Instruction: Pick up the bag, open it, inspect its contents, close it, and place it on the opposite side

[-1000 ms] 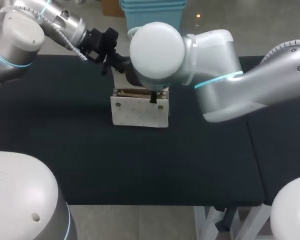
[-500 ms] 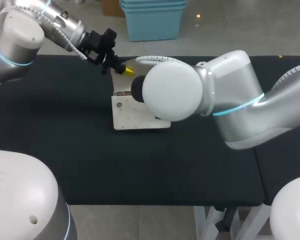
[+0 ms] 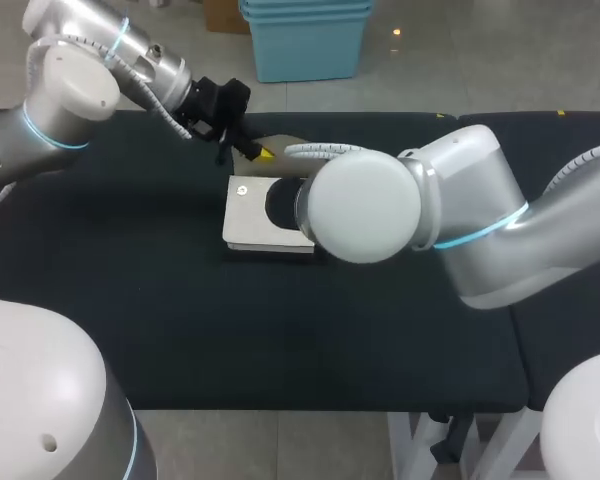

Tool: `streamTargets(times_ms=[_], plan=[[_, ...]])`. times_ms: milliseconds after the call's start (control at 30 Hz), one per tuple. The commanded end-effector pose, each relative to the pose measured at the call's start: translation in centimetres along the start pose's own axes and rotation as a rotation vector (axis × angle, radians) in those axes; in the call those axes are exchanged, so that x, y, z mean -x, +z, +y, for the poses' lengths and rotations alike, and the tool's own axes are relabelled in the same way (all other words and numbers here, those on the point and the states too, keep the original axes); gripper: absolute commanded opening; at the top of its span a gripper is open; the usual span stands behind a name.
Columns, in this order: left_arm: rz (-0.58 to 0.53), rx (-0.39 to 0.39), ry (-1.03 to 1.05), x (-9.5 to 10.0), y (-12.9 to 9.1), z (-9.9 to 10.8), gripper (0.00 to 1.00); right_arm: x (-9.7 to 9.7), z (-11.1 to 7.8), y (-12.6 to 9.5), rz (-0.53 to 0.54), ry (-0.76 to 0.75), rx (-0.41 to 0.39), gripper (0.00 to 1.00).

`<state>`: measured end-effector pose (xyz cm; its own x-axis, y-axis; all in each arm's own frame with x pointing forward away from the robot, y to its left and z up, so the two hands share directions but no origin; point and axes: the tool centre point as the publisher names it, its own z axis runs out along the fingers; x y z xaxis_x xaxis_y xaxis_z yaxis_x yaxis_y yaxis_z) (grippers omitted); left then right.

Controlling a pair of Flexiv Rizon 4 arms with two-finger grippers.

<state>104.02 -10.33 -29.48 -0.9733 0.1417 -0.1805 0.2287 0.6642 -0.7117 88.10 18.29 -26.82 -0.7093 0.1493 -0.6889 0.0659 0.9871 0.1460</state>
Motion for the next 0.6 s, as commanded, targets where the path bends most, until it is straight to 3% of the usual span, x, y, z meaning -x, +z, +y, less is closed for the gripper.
streamTargets(times_ms=[33, 267, 600], plan=[[-0.037, -0.005, 0.025, -1.3, 0.5, 0.6, 0.00, -0.7, 0.6, 1.3, 0.003, 0.002, -0.003, 0.00], [-0.097, 0.039, 0.089, -2.5, 1.4, 1.2, 0.00, -2.0, 0.7, 2.2, 0.020, 0.018, -0.023, 0.00], [-0.116, 0.025, 0.079, -2.4, 2.0, 2.2, 0.00, -4.6, 0.9, 3.5, -0.038, 0.036, -0.033, 0.00]])
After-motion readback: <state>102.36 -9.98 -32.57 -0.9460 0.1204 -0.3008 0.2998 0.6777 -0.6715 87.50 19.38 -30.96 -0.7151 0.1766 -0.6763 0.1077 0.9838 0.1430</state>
